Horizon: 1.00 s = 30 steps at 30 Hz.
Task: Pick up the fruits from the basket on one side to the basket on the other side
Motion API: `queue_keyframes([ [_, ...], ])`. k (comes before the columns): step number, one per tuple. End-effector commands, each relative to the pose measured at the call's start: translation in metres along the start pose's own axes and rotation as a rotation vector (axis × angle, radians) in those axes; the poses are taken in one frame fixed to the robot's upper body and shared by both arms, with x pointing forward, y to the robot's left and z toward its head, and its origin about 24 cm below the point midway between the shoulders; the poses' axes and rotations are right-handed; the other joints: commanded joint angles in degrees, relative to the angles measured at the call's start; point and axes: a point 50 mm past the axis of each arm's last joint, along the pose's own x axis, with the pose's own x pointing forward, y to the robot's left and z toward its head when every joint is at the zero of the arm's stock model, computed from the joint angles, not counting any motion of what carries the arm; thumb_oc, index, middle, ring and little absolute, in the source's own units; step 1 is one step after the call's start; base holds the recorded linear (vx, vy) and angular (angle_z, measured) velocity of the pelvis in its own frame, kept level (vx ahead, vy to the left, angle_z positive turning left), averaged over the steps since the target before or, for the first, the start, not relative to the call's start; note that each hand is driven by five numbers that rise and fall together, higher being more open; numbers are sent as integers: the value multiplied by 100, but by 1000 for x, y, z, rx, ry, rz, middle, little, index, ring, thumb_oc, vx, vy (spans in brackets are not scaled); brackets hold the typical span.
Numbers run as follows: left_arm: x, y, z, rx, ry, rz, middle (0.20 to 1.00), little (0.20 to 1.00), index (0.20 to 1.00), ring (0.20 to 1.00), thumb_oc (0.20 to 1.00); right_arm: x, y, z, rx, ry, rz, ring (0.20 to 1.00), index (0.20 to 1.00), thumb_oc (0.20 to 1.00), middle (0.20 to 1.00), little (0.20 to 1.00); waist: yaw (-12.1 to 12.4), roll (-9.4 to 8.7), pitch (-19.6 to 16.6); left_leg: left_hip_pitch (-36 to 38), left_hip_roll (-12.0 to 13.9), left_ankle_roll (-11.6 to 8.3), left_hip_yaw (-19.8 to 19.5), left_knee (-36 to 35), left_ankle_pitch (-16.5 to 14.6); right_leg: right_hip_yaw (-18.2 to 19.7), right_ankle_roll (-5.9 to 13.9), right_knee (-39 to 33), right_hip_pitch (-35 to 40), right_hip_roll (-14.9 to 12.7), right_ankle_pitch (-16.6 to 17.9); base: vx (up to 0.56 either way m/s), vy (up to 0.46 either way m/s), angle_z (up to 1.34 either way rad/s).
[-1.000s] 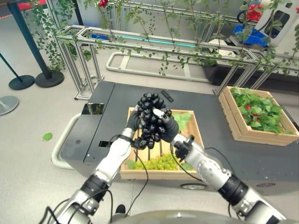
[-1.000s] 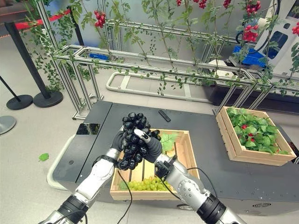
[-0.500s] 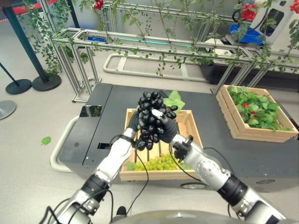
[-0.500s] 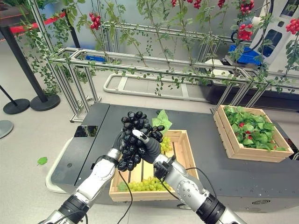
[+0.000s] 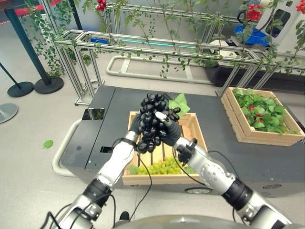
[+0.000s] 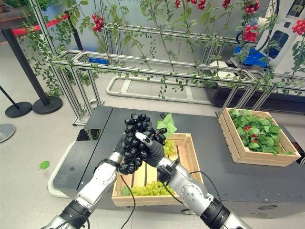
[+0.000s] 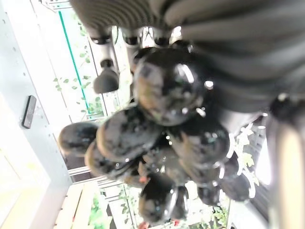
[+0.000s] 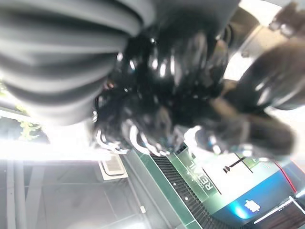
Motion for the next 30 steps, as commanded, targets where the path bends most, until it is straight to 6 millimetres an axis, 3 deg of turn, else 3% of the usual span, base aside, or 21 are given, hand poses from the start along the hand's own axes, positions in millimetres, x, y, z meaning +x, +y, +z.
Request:
queue_keyframes([
  [1, 6, 19, 19, -67, -111, 102, 200, 200, 200, 200, 200, 11, 24, 29, -35, -153, 126, 1000, 1000, 1000, 1000, 1000, -46, -250, -207, -14, -171, 308, 106, 356, -554, 43, 246, -13, -373, -198, 486, 0, 0, 0],
  [23, -3, 45, 21, -217, -135, 264, 200, 200, 200, 200, 200, -40, -13, 69, -411, -203, -155, 1000, 1000, 1000, 1000, 1000, -131, -280, -191, -33, -166, 301, 114, 362, -555, 32, 280, -13, -397, -199, 486, 0, 0, 0],
  [30, -5, 48, 21, -204, -140, 265, 200, 200, 200, 200, 200, -46, -10, 79, -511, -198, -150, 1000, 1000, 1000, 1000, 1000, -149, -299, -193, -42, -162, 305, 125, 374, -566, 63, 281, -5, -400, -190, 475, 0, 0, 0],
])
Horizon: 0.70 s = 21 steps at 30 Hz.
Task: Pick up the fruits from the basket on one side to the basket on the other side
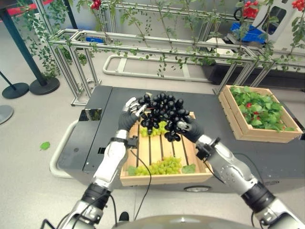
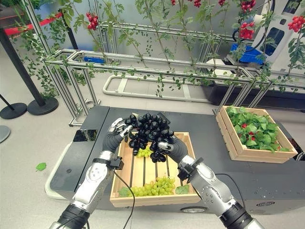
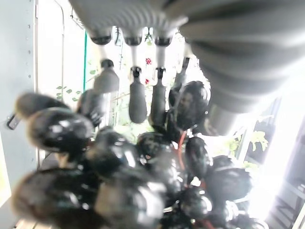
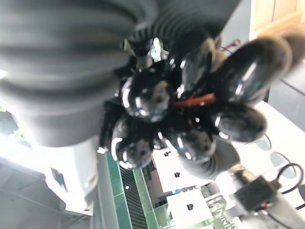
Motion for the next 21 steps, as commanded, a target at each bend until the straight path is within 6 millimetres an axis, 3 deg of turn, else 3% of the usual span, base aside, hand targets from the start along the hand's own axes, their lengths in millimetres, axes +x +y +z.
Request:
queue_keyframes([
  [1, 4, 16, 23, -7, -135, 54, 200, 200, 200, 200, 200, -2, 11, 50, -123, -254, 64, 1000, 1000, 1000, 1000, 1000, -12, -298, -202, -44, -173, 298, 114, 426, -564, 66, 272, 49, -395, -191, 480, 0, 0, 0],
  [9, 4, 16, 23, 14, -133, 52, 200, 200, 200, 200, 200, 4, 19, 53, -126, -269, 102, 1000, 1000, 1000, 1000, 1000, -7, -293, -191, -35, -166, 301, 141, 423, -566, 81, 273, 46, -404, -192, 494, 0, 0, 0],
  [10, 4, 16, 23, 14, -133, 52, 200, 200, 200, 200, 200, 4, 19, 53, -126, -269, 102, 944, 944, 944, 944, 944, -7, -293, -191, -35, -166, 301, 141, 423, -566, 81, 273, 46, -404, -192, 494, 10, 5, -3],
  [11, 3, 15, 22, 17, -128, 46, 200, 200, 200, 200, 200, 8, 24, 57, -125, -290, 129, 200, 200, 200, 200, 200, -2, -286, -195, -32, -164, 305, 154, 419, -571, 94, 271, 36, -403, -188, 495, 0, 0, 0],
  [21, 3, 12, 20, 26, -119, 36, 200, 200, 200, 200, 200, 16, 33, 58, -39, -320, 172, 200, 200, 200, 200, 200, 13, -292, -185, -35, -167, 313, 137, 401, -563, 101, 270, 37, -406, -188, 485, 3, 2, -3],
])
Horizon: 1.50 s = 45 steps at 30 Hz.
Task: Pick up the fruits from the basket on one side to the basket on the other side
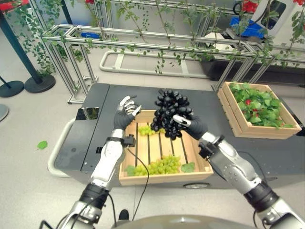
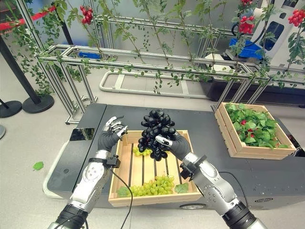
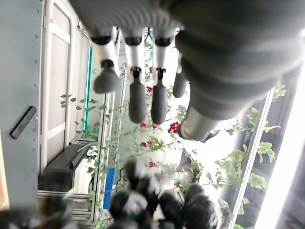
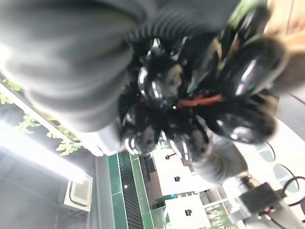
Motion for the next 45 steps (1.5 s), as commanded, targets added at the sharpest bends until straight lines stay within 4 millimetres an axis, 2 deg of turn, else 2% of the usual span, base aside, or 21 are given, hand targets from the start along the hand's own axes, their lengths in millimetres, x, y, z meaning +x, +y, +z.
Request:
queue_keyframes([
  [1, 3, 1, 17, 17, -105, -21, 200, 200, 200, 200, 200, 19, 27, 43, 33, -264, 139, 200, 200, 200, 200, 200, 2, -268, -297, -121, -174, 305, 16, 506, -552, 17, 273, 116, -428, -191, 455, 0, 0, 0],
  [2, 3, 1, 17, 17, -105, -21, 200, 200, 200, 200, 200, 19, 27, 43, 33, -264, 139, 200, 200, 200, 200, 200, 2, -268, -297, -121, -174, 305, 16, 506, -552, 16, 273, 116, -428, -191, 455, 0, 0, 0],
  [4, 3, 1, 17, 25, -103, -21, 329, 329, 329, 329, 329, 19, 27, 41, 61, -266, 137, 200, 200, 200, 200, 200, 13, -269, -291, -127, -177, 300, 4, 503, -545, 5, 273, 116, -426, -196, 455, 0, 0, 0],
  [5, 2, 1, 17, 29, -101, -22, 758, 758, 758, 758, 758, 18, 27, 42, 66, -267, 137, 200, 200, 200, 200, 200, 13, -266, -297, -123, -177, 300, 5, 496, -544, -2, 270, 111, -423, -198, 457, 0, 0, 0],
  [6, 2, 1, 16, 32, -99, -19, 856, 856, 856, 856, 856, 19, 28, 41, 67, -267, 137, 200, 200, 200, 200, 200, 15, -266, -298, -123, -177, 298, 3, 496, -543, -4, 271, 109, -417, -198, 457, 0, 0, 0],
  [7, 2, 2, 16, 34, -98, -17, 1000, 1000, 1000, 1000, 1000, 19, 28, 41, 71, -269, 136, 200, 200, 200, 200, 200, 20, -266, -299, -120, -177, 298, 4, 495, -543, -9, 271, 105, -412, -198, 458, 0, 0, 0],
  [14, 2, 5, 15, 116, -94, -28, 1000, 1000, 1000, 1000, 1000, 21, 28, 46, 68, -276, 150, 200, 200, 200, 200, 200, 26, -258, -311, -116, -184, 296, -1, 508, -552, -8, 268, 117, -408, -202, 447, 0, 0, 0],
  [21, 0, 16, 10, 306, -68, -91, 1000, 1000, 1000, 1000, 1000, 30, 31, 61, 14, -280, 209, 200, 200, 200, 200, 200, 31, -228, -340, -88, -184, 294, 23, 516, -562, 5, 278, 120, -391, -204, 449, 0, 0, 0],
  [24, 2, 23, 16, 389, -89, -124, 1000, 1000, 1000, 1000, 1000, 35, 31, 68, -35, -266, 239, 200, 200, 200, 200, 200, 29, -221, -353, -77, -179, 287, 41, 510, -564, 9, 283, 125, -398, -202, 450, 0, 0, 0],
  [31, 6, 27, 23, 413, -111, -136, 1000, 1000, 1000, 1000, 1000, 43, 36, 66, -19, -234, 283, 200, 200, 200, 200, 200, 29, -241, -355, -63, -174, 274, 44, 497, -553, 18, 276, 133, -401, -198, 450, 0, 0, 0],
  [38, 13, 14, 33, 401, -155, -207, 1000, 1000, 1000, 1000, 1000, 50, 47, 55, 23, -187, 339, 200, 200, 200, 200, 200, 28, -246, -357, -63, -181, 282, 49, 505, -552, 11, 267, 129, -391, -205, 456, 0, 0, 0],
  [42, 19, -5, 47, 397, -230, -280, 1000, 1000, 1000, 1000, 1000, 53, 53, 45, 62, -154, 360, 200, 200, 200, 200, 200, 17, -249, -358, -56, -174, 289, 61, 479, -548, 15, 267, 118, -396, -206, 460, 0, 0, 0],
  [45, 21, -12, 50, 395, -249, -298, 1000, 1000, 1000, 1000, 1000, 51, 57, 40, 81, -133, 376, 200, 200, 200, 200, 200, 11, -255, -362, -57, -176, 293, 58, 475, -547, 16, 266, 118, -396, -206, 460, 0, 0, 0],
])
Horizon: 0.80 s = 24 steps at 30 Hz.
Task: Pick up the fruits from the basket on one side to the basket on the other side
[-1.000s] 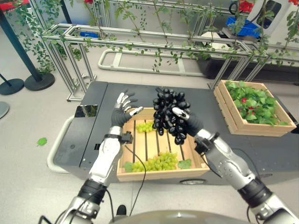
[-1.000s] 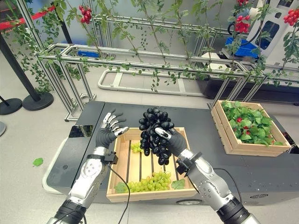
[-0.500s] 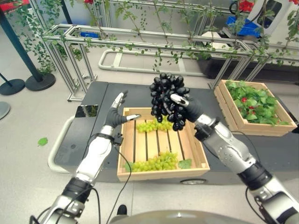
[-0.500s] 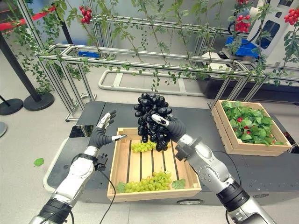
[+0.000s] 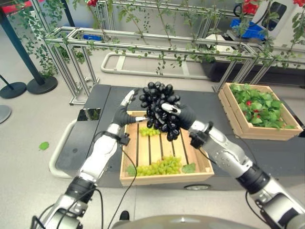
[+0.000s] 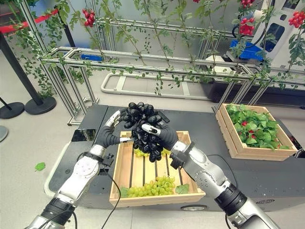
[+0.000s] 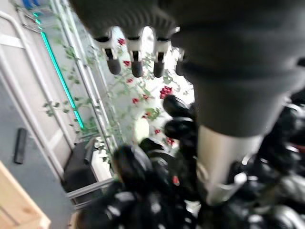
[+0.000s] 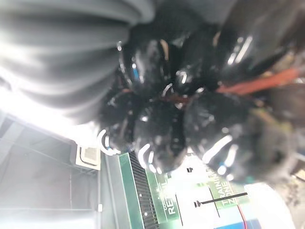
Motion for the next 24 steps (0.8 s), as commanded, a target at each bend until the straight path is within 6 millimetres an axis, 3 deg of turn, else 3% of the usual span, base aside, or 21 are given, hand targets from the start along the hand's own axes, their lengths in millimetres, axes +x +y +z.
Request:
queue_keyframes([
  [1, 18, -4, 28, 53, -156, -48, 1000, 1000, 1000, 1000, 1000, 17, 27, 18, 46, -125, 156, 200, 200, 200, 200, 200, -1, -284, -386, -158, -169, 294, 58, 489, -545, 10, 266, 261, -568, -203, 384, 0, 0, 0],
  [19, 20, -12, 29, 73, -153, -84, 1000, 1000, 1000, 1000, 1000, 0, 16, -10, 138, -48, 50, 200, 200, 200, 200, 200, -41, -261, -375, -187, -181, 283, 23, 505, -536, -35, 266, 280, -560, -207, 354, 0, 0, 0],
  [24, 20, -16, 29, 58, -151, -94, 1000, 1000, 1000, 1000, 1000, 3, 25, -18, 187, -24, 89, 200, 200, 200, 200, 200, -29, -258, -359, -199, -189, 286, 18, 510, -542, -41, 265, 309, -569, -215, 347, 1, 1, 2],
])
